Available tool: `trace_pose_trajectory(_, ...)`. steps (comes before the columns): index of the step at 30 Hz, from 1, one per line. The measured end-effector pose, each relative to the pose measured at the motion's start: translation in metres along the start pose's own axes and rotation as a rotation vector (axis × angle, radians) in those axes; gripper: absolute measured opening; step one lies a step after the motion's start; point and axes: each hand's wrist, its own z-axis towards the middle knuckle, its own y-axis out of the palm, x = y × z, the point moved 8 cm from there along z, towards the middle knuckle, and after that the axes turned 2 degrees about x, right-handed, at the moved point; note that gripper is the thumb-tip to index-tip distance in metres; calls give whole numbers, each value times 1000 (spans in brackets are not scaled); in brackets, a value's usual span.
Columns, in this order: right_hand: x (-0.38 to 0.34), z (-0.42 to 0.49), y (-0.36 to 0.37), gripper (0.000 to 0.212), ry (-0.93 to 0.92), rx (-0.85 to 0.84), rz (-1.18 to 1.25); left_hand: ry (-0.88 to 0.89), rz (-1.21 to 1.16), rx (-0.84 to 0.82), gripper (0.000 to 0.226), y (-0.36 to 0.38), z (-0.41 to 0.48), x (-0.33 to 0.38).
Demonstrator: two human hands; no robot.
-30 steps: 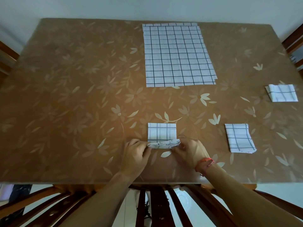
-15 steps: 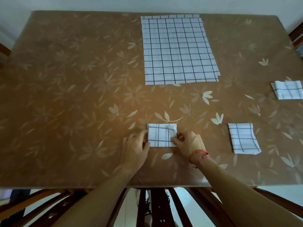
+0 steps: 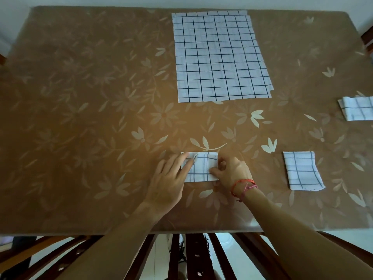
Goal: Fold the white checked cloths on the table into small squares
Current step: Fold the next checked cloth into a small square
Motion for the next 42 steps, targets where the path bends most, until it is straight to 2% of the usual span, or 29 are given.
trace_pose_trajectory(5, 4, 3, 3, 24, -4, 17, 15, 69, -39, 67, 48, -11, 0, 7)
trace_pose_trajectory(9, 7, 5, 5, 23, 0, 27, 17, 51, -13, -53, 36, 12, -1, -4)
trace_pose_trajectory(15, 8, 5, 6, 26, 2, 41, 9, -32, 34, -175, 50, 35, -6, -18)
trace_pose_trajectory(18, 3, -1, 1, 31, -23, 70, -72, -56, 21, -182, 52, 38, -8, -18)
trace_pose_trajectory(20, -18, -11, -10, 35, -211, 273, -191, -59, 10, -185, 53, 40, -10, -18)
trace_pose_trajectory(22, -52, -28, -6, 39, -492, 416, -238, -55, 0, -181, 53, 41, -11, -19)
trace_pose_trajectory(24, -76, -38, 22, 47, -725, 371, -295, -50, -4, -183, 52, 41, -10, -19)
trace_pose_trajectory(26, -82, -39, 54, 51, -837, 287, -378, -47, -5, -179, 53, 40, -10, -18)
trace_pose_trajectory(30, -67, -22, 78, 56, -791, 170, -415, -9, -16, -135, 54, 40, -12, -18)
trace_pose_trajectory(37, -66, -21, 74, 58, -767, 183, -461, -8, -6, -144, 53, 42, -11, -17)
trace_pose_trajectory(42, -56, -16, 69, 63, -720, 122, -531, -13, 4, -195, 54, 46, -12, -18)
